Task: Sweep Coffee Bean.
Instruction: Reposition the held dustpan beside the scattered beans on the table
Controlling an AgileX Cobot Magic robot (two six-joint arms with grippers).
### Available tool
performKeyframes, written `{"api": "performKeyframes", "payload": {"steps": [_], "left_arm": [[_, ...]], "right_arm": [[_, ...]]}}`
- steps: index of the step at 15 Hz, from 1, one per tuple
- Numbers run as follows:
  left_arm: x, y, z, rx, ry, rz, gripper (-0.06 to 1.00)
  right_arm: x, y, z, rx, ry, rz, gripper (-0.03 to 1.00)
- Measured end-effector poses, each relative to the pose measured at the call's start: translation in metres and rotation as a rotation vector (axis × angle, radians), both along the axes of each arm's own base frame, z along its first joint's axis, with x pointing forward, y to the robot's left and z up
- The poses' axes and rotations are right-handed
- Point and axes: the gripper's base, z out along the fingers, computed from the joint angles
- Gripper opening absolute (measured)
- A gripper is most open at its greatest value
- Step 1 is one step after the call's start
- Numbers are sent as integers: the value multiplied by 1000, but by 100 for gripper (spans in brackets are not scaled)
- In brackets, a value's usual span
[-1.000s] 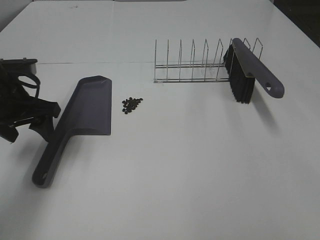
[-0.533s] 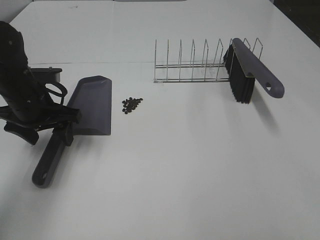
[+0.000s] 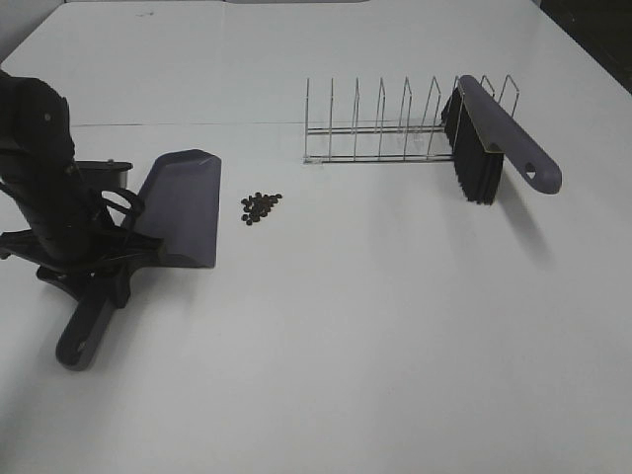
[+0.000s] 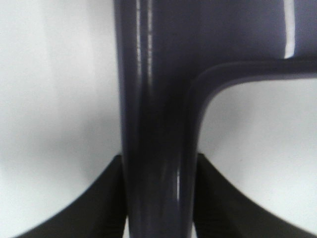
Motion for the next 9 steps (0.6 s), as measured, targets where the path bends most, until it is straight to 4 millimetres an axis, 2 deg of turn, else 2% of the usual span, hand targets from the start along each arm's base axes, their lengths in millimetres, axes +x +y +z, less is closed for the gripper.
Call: {"api": "performKeyframes", "payload": {"steps": [3,6,9], "left_arm": [[0,0,0,-2,1,36,32],[-1,0,9,-8,-15,45,32],[-2,0,54,-42,-132,47,32]], "right_arm": [[0,0,0,0,0,0,71],[0,0,0,0,0,0,71],[2,0,1,0,6,0,71]]}}
